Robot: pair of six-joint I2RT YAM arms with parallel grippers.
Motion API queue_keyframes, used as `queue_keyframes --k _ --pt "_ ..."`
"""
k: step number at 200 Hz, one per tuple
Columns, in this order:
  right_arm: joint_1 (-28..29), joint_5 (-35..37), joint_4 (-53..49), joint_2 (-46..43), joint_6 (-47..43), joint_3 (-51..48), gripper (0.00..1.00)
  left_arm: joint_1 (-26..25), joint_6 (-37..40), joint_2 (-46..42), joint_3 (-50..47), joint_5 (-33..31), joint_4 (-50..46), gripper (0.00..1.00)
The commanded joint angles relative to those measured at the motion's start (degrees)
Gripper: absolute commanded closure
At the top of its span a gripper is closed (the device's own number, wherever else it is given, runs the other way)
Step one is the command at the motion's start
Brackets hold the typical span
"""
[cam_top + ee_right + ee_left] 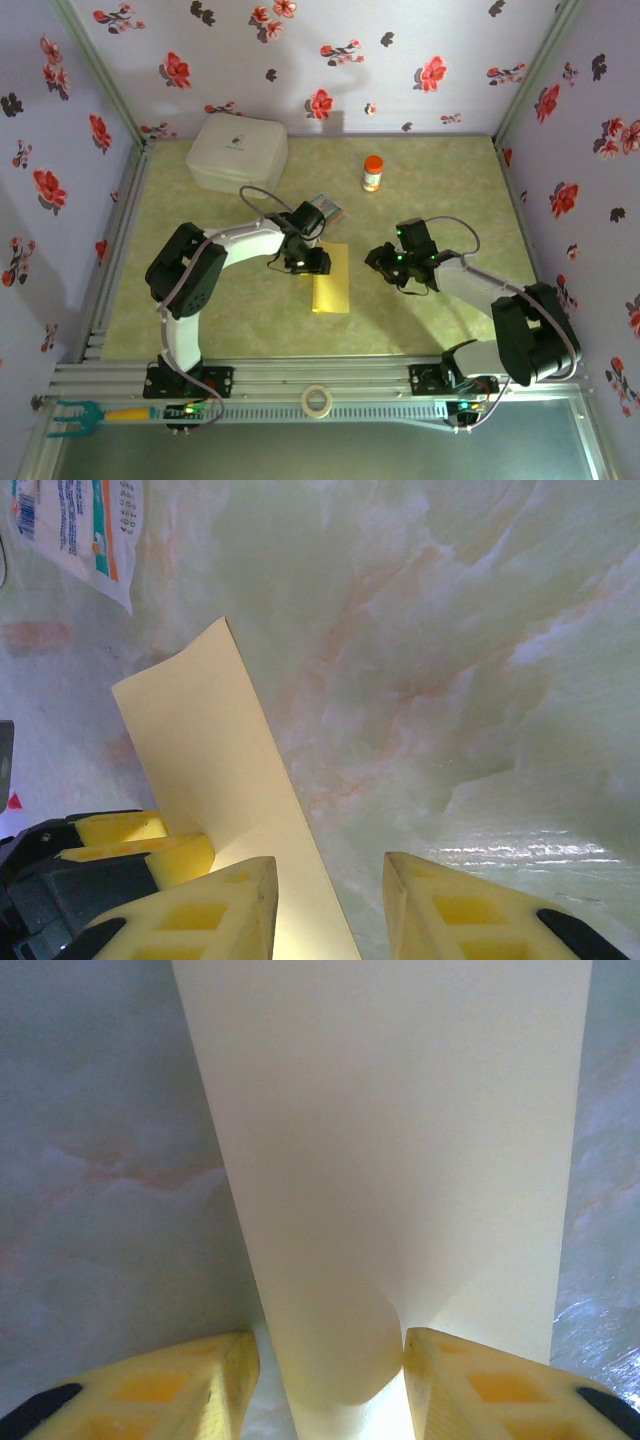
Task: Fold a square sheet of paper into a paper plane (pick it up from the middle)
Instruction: Hold the square sheet of paper at the center of the table.
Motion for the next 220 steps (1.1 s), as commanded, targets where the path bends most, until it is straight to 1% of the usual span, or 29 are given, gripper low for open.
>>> queue_keyframes --k 1,32,109,220 --pt "-0.3 -0.6 0.9 0.4 0.0 -0.6 0.66 1.1 0.9 3.9 -1.2 -6.5 -3.1 0.54" --pt "-0.3 -0.6 1.0 0.4 0.0 -0.5 0.66 1.1 -0.1 4.2 -1.2 -6.6 -2.8 0.53" --pt "-0.2 -0.5 0.9 0.5 0.0 -0.5 0.66 1.1 -2.4 4.6 -2.2 -6.8 -1.6 0.52" --pt "-0.1 -0.7 1.1 0.6 0.0 -0.7 0.66 1.1 -0.7 5.3 -2.0 -6.4 -1.9 0.52"
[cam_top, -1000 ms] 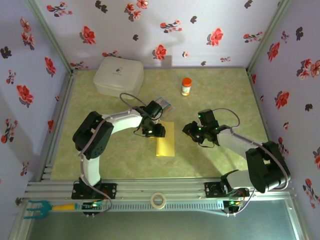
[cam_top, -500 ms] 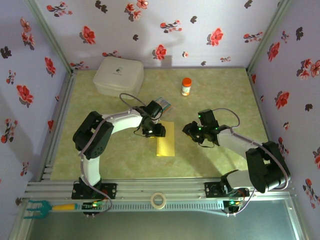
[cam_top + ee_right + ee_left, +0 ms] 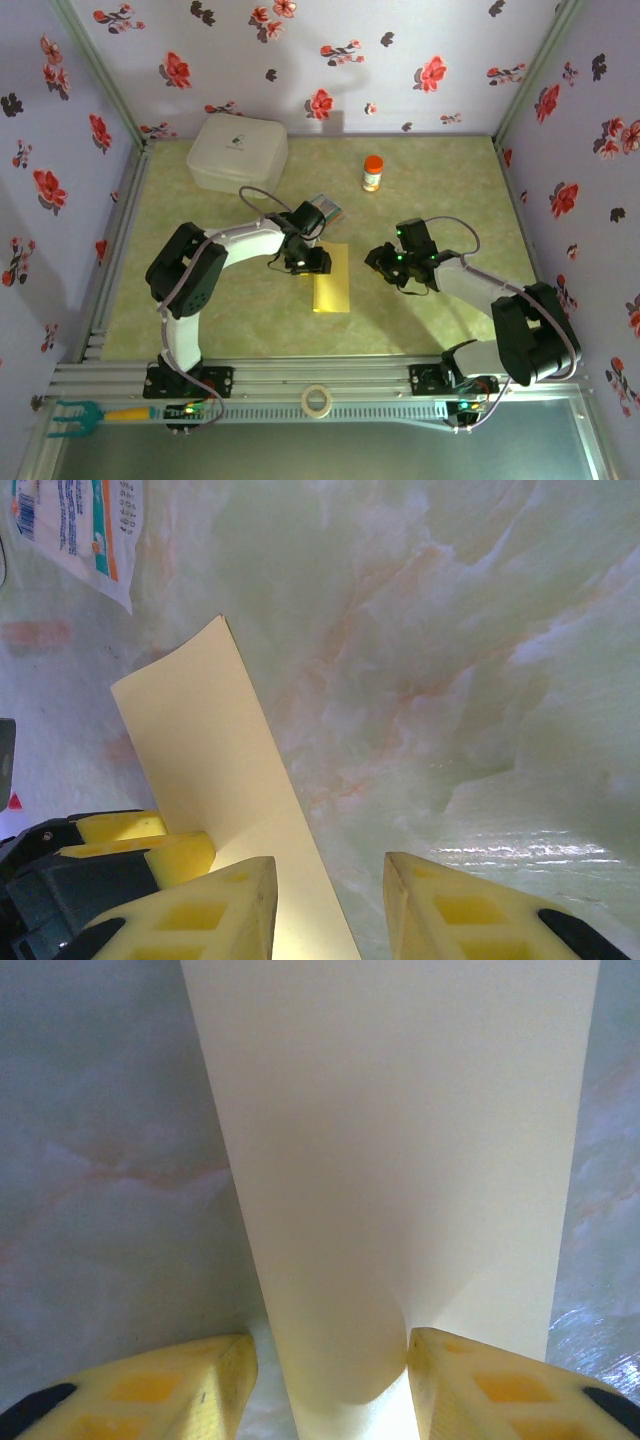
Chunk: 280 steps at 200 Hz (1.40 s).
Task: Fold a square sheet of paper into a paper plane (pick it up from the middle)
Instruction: Hold the square sheet of paper at the center of the table.
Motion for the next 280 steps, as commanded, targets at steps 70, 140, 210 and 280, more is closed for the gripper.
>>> queue_keyframes --k 70,140,210,280 --pt "1.4 -3.6 4.2 4.0 -0.3 0.2 0.77 1.0 0.4 5.4 -2.1 -6.4 -2.0 0.53" --pt "4.0 -4.8 4.9 7.2 -1.4 2.6 0.82 1.0 0.6 5.2 -2.3 -6.4 -1.9 0.53" --pt "8.2 -4.8 4.7 14.1 -3.1 7.4 1.00 1.0 0.7 5.4 -2.5 -6.3 -1.7 0.53" --pt "10.6 -5.9 1.8 19.4 -5.5 12.8 1.00 1.0 0.8 5.7 -3.2 -5.8 -1.0 0.53"
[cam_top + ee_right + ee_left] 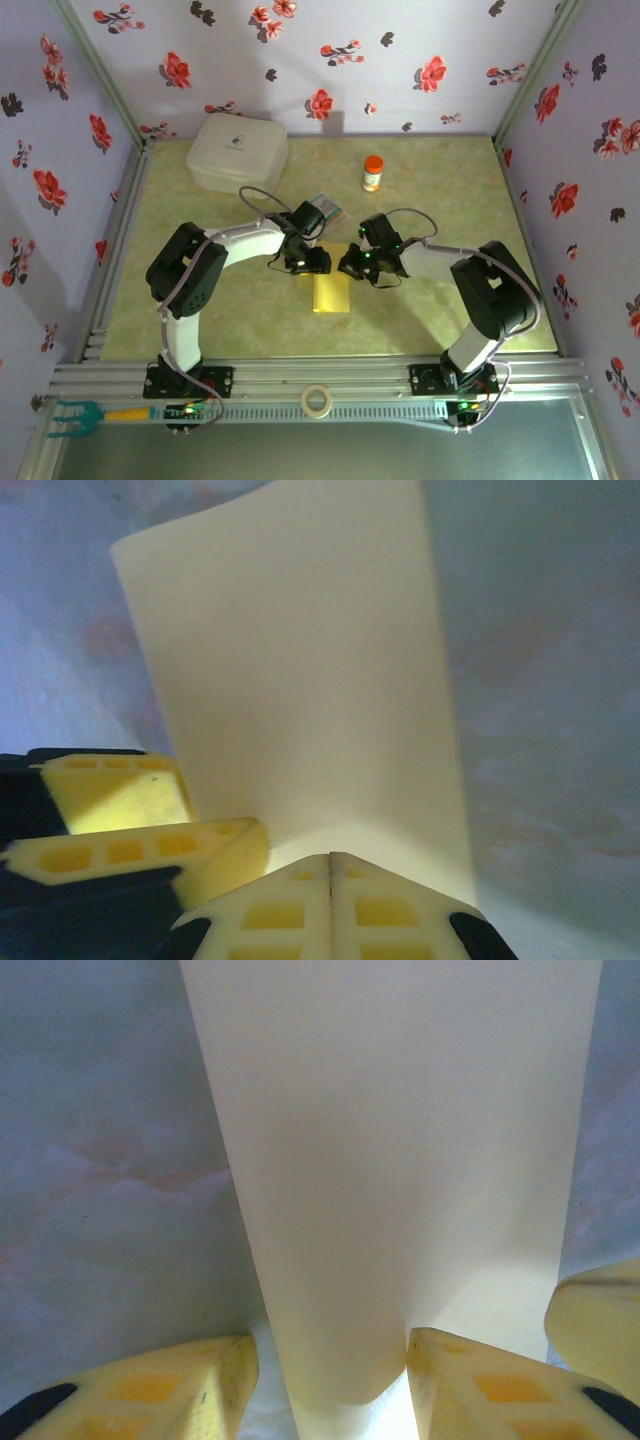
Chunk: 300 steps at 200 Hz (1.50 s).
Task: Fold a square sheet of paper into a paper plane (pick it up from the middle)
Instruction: Hold the square sheet of paper at the center of the table, then first fold the square sheet of paper in half at the center of the table.
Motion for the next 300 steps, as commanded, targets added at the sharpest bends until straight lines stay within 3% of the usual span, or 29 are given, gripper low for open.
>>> queue_keyframes --k 1,85,147,188,230,250,266,300 --pt "0.7 -0.5 -2.2 1.9 -1.8 2.2 1.00 1.0 0.8 5.6 -3.2 -5.8 -1.1 0.53" --pt "1.3 -0.7 -3.3 5.2 -2.7 3.2 1.00 1.0 1.2 6.0 -2.7 -5.4 -1.0 0.53" --pt "1.5 6.6 -13.1 7.4 -11.8 1.9 1.00 1.0 -0.1 5.1 -3.0 -4.7 0.0 0.52" --pt "-0.8 2.6 -15.0 8.2 -20.1 4.5 1.00 1.1 -2.5 -2.8 -2.4 -4.1 1.4 0.44" --pt "-3.0 -1.0 -15.5 9.9 -22.5 5.6 1.00 2.3 -5.0 -12.6 -5.7 -1.6 8.0 0.41" --pt "-3.4 -0.7 -15.6 10.2 -22.1 5.5 1.00 3.5 -6.3 -14.2 -8.8 5.6 15.6 0.50" --pt "-3.7 0.3 -15.6 10.0 -21.1 5.2 1.00 4.3 -8.2 -13.4 -10.5 11.1 20.8 0.67" --pt "-3.9 1.0 -14.7 10.1 -19.1 4.3 1.00 4.4 -11.4 -10.5 -13.2 15.7 27.5 0.91"
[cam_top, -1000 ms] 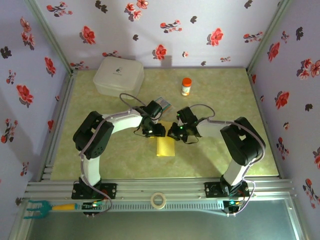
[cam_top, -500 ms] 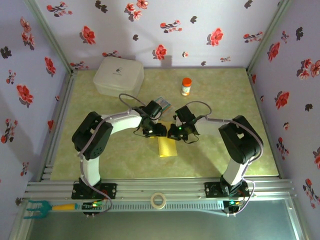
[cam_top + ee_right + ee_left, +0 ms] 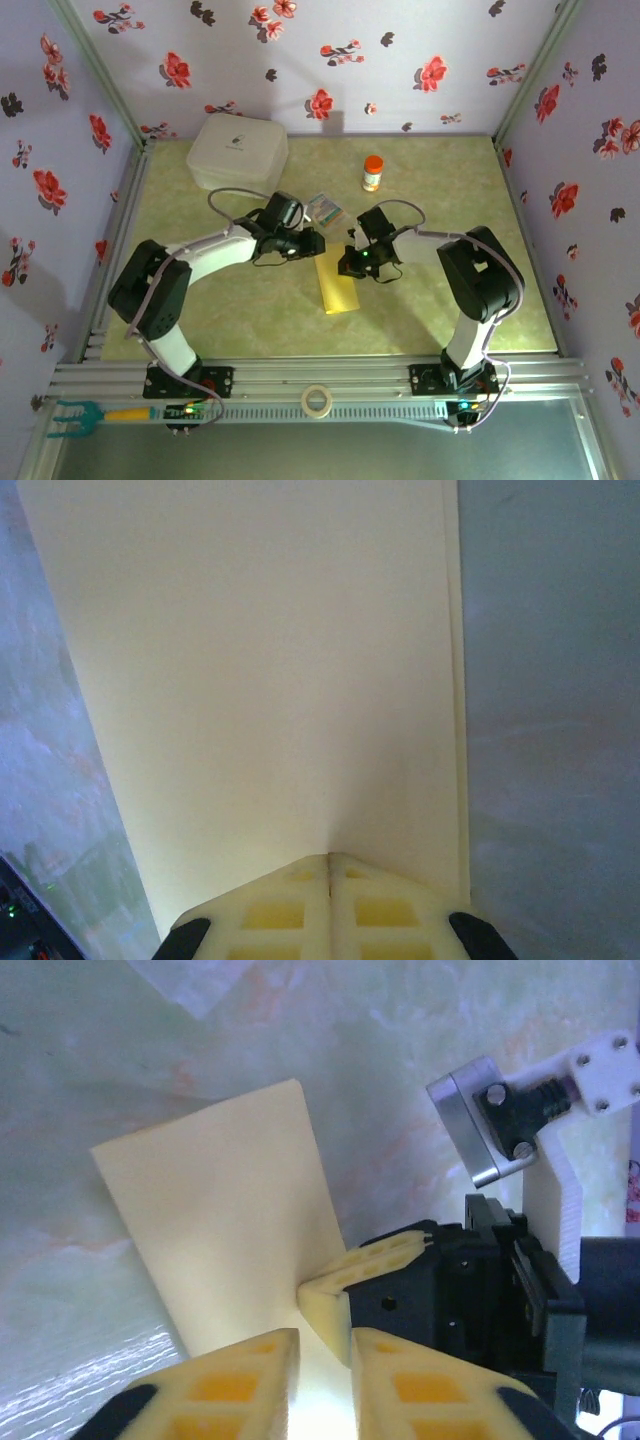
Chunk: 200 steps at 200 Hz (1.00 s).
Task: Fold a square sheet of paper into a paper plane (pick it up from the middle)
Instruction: First fold the square sheet of paper in half at the center of the table.
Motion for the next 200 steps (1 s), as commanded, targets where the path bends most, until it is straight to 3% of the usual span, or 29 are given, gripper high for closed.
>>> queue_keyframes --k 1,17,82,137,200 --pt "-0.9 5.7 -5.5 2.8 1.2 -2.2 1.00 0.3 -3.5 2.7 -2.5 6.5 7.9 0.92" --pt "-0.9 5.6 -4.7 2.6 1.9 -2.6 1.00 0.3 -5.4 3.6 -4.4 7.8 12.2 1.00" --pt "-1.0 6.2 -5.1 2.4 2.2 -2.8 1.00 0.2 -7.3 6.5 -6.9 10.7 17.7 1.00" --pt "-1.0 6.6 -5.1 2.4 2.3 -3.0 1.00 0.2 -5.8 8.8 -7.0 11.2 16.0 1.00" --pt "-1.1 6.7 -4.9 2.4 2.7 -3.3 1.00 1.5 -2.3 10.6 -10.7 6.6 13.7 1.00"
